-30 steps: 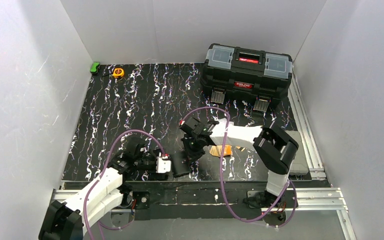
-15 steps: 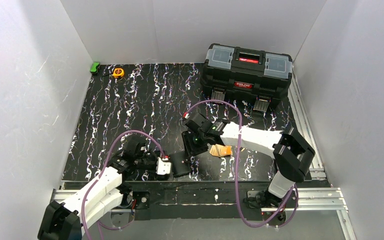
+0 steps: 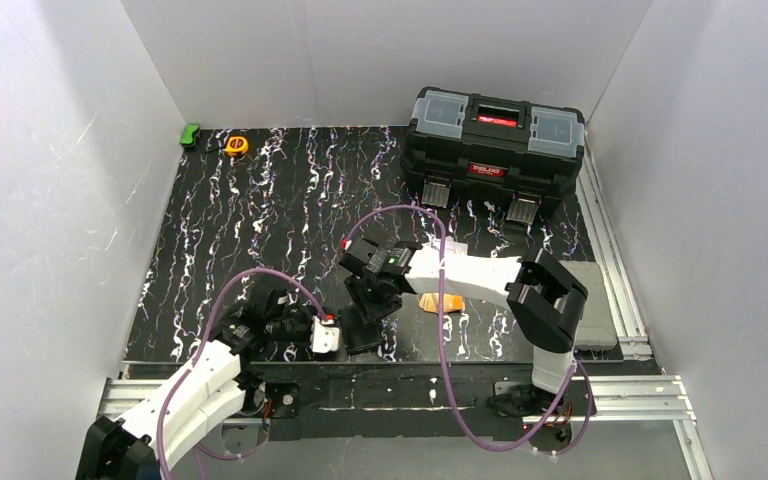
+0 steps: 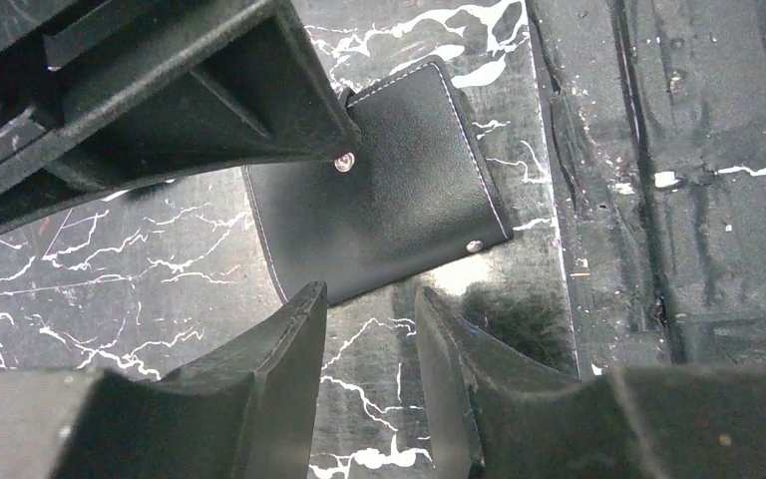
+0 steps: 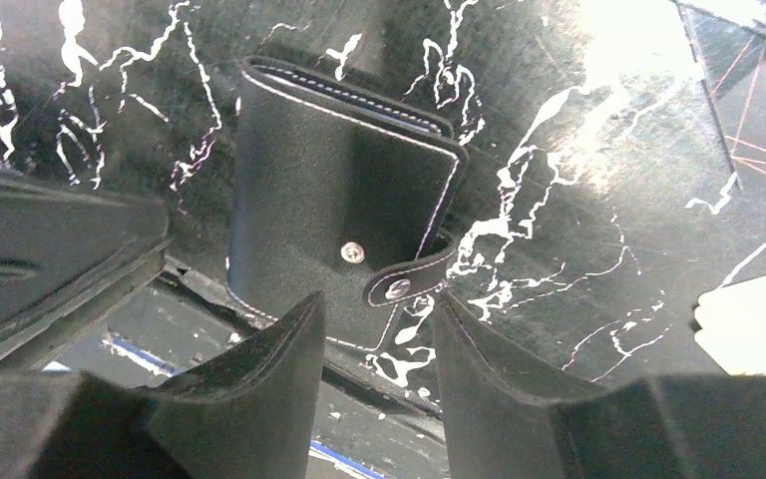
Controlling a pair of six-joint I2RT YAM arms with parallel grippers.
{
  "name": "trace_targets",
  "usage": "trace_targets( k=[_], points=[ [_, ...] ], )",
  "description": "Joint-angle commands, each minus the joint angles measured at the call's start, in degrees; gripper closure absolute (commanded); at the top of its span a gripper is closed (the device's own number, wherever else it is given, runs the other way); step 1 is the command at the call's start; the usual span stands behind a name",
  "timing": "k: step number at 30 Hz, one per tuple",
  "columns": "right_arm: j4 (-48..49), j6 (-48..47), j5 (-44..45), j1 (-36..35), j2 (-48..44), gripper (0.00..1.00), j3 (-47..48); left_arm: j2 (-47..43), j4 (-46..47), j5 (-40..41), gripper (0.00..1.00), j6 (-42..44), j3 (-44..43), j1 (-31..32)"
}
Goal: Put the credit cards into the card holder
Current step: Close the card holder at the center of the board.
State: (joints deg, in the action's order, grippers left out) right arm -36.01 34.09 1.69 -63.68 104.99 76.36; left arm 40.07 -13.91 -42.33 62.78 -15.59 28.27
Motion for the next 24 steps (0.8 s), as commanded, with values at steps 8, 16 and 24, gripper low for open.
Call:
trace_targets(
  k=[8, 16, 24],
  points=[
    [-4.41, -0.68, 4.96, -0.13, 2.49, 0.58, 5.2, -2.67, -3.45, -0.31, 0.63, 0.14, 0.92, 0.3],
    [-4.66, -0.58, 4.69, -0.22, 2.73, 0.66, 5.17, -2.4, -3.54, -0.21, 0.64, 0.06, 0.57, 0.31],
    [-5.93, -1.21, 4.59, -1.39, 4.56, 0.54, 7.59, -3.04, -3.71, -0.09, 0.64, 0.01, 0.91, 0.3]
  ],
)
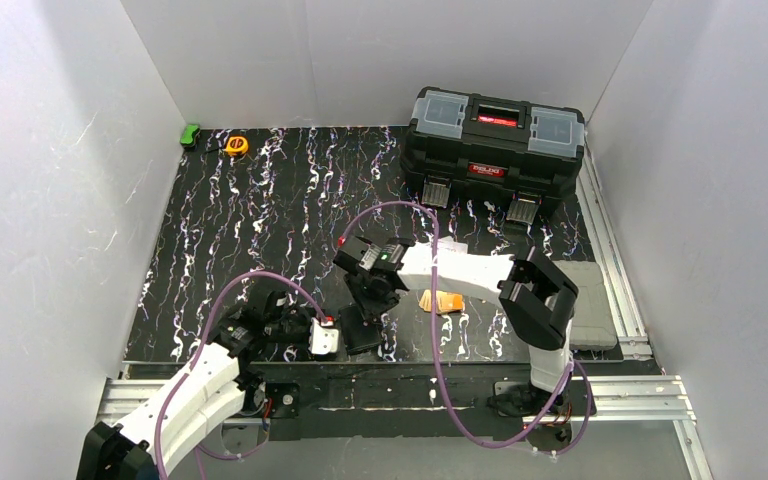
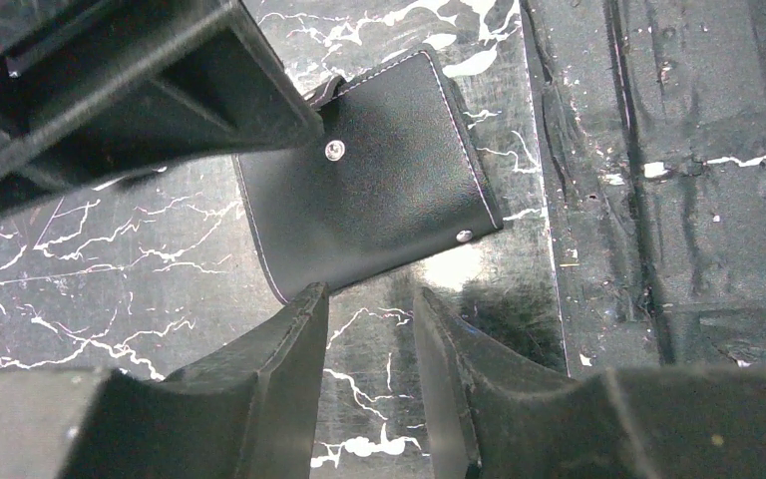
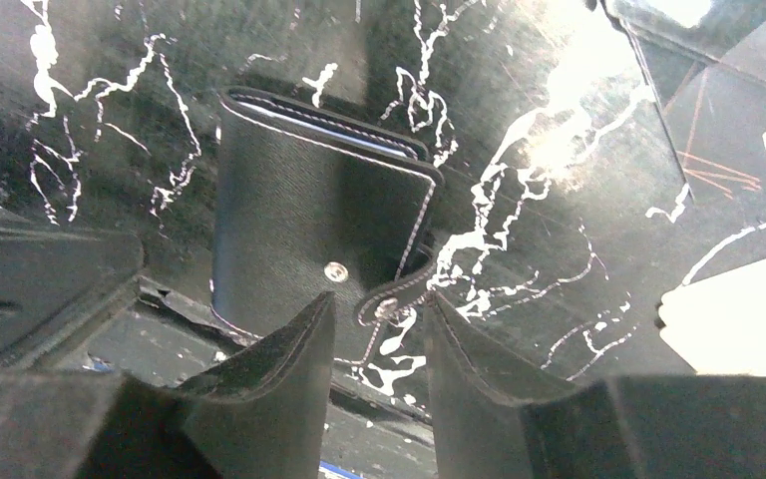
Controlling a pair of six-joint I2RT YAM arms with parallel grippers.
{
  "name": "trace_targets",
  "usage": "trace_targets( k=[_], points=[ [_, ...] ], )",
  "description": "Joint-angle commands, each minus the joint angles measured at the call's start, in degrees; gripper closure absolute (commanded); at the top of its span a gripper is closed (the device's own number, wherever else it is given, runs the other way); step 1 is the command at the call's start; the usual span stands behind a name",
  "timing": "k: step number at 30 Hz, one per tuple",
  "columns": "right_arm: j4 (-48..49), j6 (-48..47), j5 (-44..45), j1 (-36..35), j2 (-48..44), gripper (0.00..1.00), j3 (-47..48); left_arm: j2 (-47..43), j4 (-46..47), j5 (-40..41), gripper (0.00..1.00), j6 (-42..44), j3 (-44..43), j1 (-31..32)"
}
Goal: Put the credit cards into the card holder
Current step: Close the card holder at the center of the board.
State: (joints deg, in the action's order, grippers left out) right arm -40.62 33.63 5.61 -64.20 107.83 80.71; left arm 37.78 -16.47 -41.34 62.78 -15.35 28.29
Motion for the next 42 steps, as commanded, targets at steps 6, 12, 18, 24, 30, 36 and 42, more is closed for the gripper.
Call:
trace_targets(
  k=[6, 12, 18, 24, 30, 36, 42],
  points=[
    [-1.77, -0.36, 1.8, -1.03, 2.02, 0.58, 3.05, -0.77, -1.36, -0.93, 0.64, -0.03, 0.59, 0.27],
    [-1.22, 0.17, 2.9, -0.92, 0.54, 0.8, 2.17, -0.51, -1.29, -1.14, 0.65, -0.18, 0.41, 0.32],
    [-0.69, 0.6, 2.77, -0.92, -0.24, 0.93, 1.33, -0.46, -1.45, -1.08, 0.65, 0.65, 0.62, 0.31],
    [-0.09, 1.39, 2.27, -0.77, -0.77, 0.99, 0.05, 2.12, -1.06, -1.34, 0.65, 5.95, 1.46, 0.28],
    [4.52, 2.63, -2.95, 1.59, -2.95, 0.99, -4.37, 8.21, 1.12, -2.67, 0.64, 9.94, 0.39, 0.27],
    [10.23, 3.24, -10.31, 4.11, -4.54, 0.99, -8.75, 10.93, 2.76, -4.01, 0.62, 12.37, -0.08, 1.03],
    [12.71, 3.13, -13.23, 5.04, -4.99, 0.99, -9.9, 11.99, 4.1, -3.92, 0.62, 12.98, -0.2, 2.12]
  ],
)
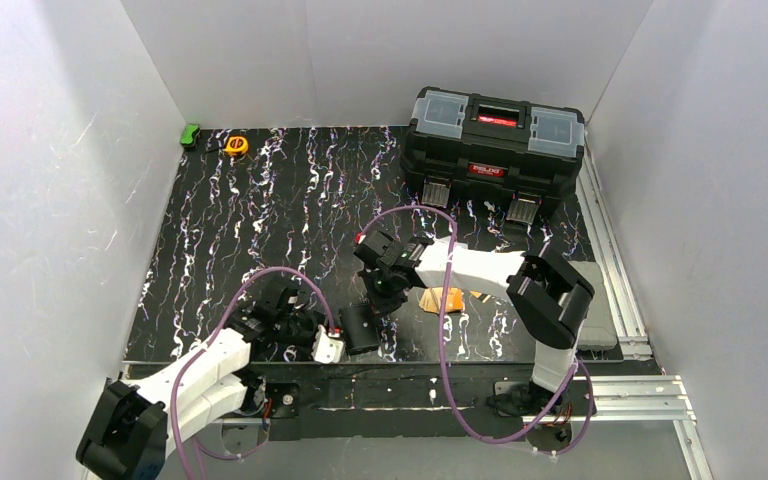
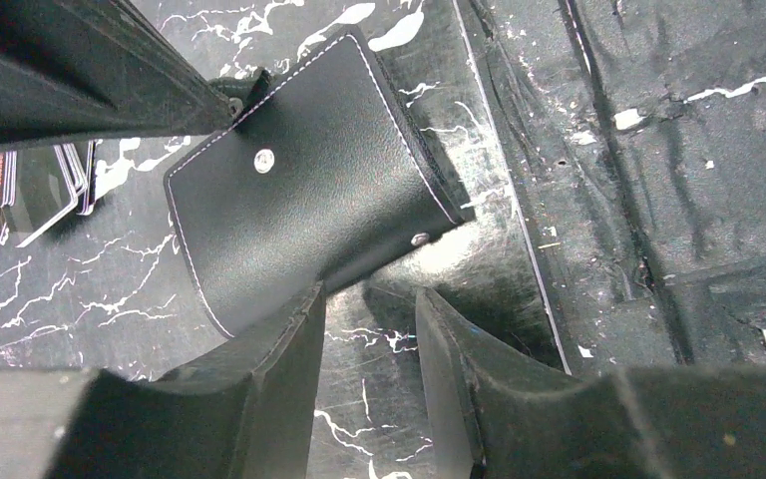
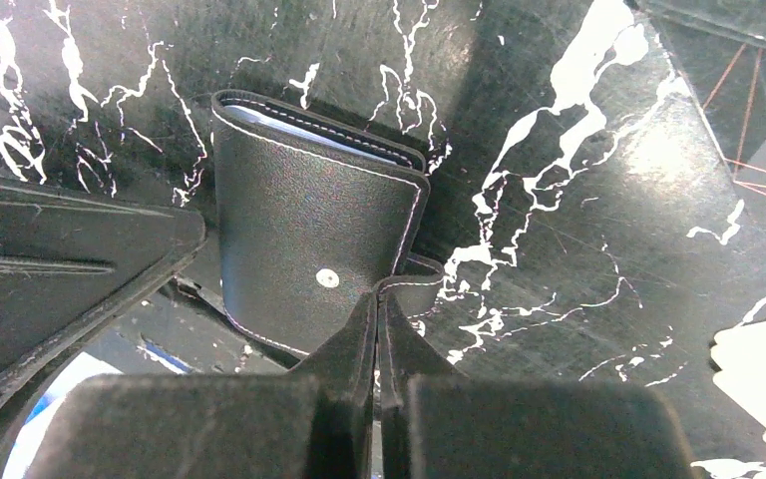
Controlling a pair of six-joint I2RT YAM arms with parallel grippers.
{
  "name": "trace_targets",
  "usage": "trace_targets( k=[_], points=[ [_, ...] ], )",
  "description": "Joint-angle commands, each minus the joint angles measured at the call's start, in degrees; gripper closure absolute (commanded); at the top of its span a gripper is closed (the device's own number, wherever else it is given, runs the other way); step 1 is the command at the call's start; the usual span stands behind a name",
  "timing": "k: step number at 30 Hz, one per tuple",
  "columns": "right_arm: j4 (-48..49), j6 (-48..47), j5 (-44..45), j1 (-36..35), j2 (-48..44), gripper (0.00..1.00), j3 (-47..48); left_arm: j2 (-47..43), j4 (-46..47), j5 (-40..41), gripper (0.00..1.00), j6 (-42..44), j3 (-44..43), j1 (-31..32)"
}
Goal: Put the credit cards into the card holder
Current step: Close the card holder at the center of the board.
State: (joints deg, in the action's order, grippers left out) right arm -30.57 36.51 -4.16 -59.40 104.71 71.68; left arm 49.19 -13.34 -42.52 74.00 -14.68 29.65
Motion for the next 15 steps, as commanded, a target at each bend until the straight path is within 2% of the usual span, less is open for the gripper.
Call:
trace_targets(
  k=[1, 15],
  points=[
    [2.71, 0.06, -3.74, 0.24, -1.8, 0.99, -0.8, 0.7, 1.22, -2.68, 0.62, 1.77, -0.88, 0.95],
    [3.32, -1.07, -6.32, 0.25, -0.44, 0.99, 0.23, 1.96, 3.34, -2.5, 0.61, 2.57, -0.45, 2.08]
  ],
)
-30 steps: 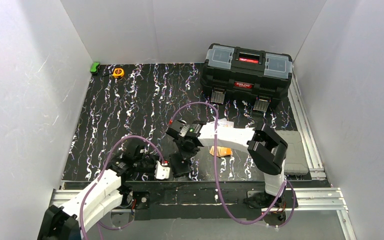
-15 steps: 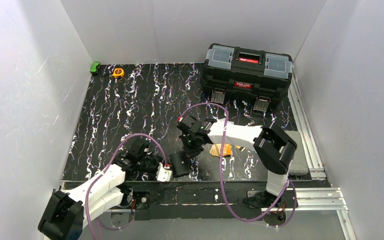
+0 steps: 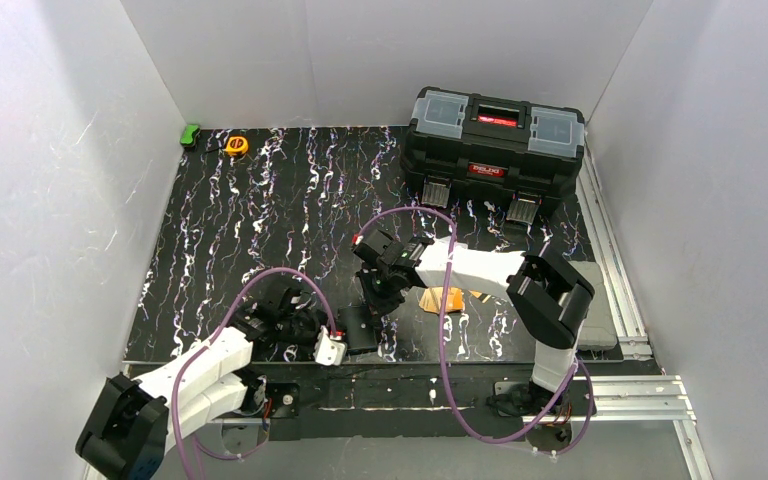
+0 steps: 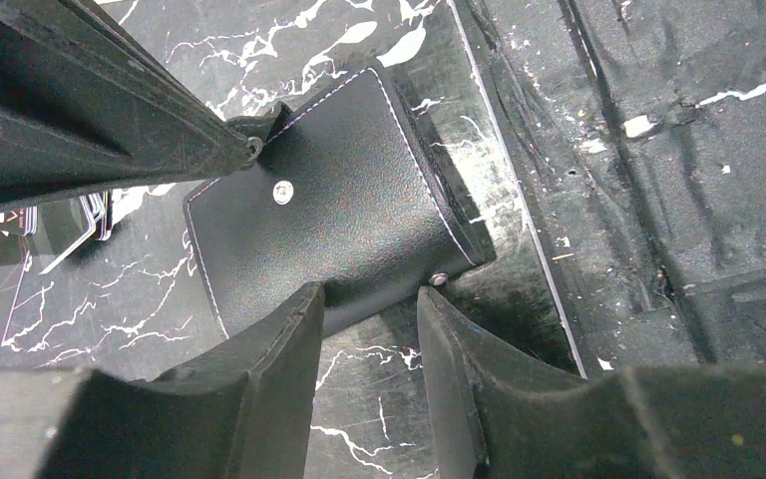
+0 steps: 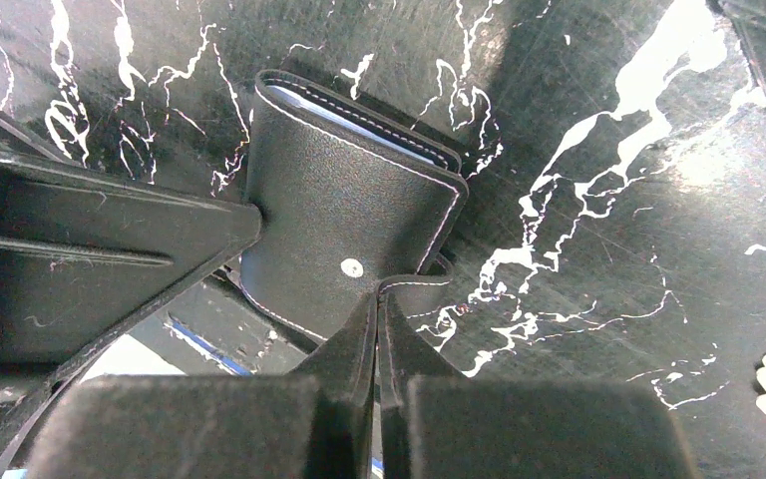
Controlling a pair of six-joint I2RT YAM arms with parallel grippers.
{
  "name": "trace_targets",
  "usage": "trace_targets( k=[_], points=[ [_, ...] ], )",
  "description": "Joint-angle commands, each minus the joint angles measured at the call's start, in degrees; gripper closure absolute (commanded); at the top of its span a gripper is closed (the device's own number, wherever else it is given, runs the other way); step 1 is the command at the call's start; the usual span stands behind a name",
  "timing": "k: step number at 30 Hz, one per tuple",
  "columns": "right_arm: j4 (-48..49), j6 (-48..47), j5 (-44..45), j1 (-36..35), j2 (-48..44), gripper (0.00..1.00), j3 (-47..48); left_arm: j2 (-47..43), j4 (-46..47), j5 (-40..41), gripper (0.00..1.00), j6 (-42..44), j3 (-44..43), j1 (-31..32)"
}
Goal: Put the credit cards into the card holder
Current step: Close the card holder at the center of the board.
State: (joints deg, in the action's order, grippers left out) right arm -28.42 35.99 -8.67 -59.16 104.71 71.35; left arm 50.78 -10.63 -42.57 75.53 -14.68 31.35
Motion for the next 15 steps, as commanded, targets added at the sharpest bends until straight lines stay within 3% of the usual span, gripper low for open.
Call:
trace_targets(
  k=[1, 15],
  points=[
    [1.11, -0.64, -1.91, 0.01, -0.22, 0.99, 0.65, 0.45, 0.88, -2.48, 0.61, 0.91, -0.43, 0.37],
    [0.85, -1.13, -3.49, 0.01, 1.92, 0.99, 2.83, 1.94, 2.15, -2.88, 0.61, 2.48, -0.36, 1.24]
  ],
)
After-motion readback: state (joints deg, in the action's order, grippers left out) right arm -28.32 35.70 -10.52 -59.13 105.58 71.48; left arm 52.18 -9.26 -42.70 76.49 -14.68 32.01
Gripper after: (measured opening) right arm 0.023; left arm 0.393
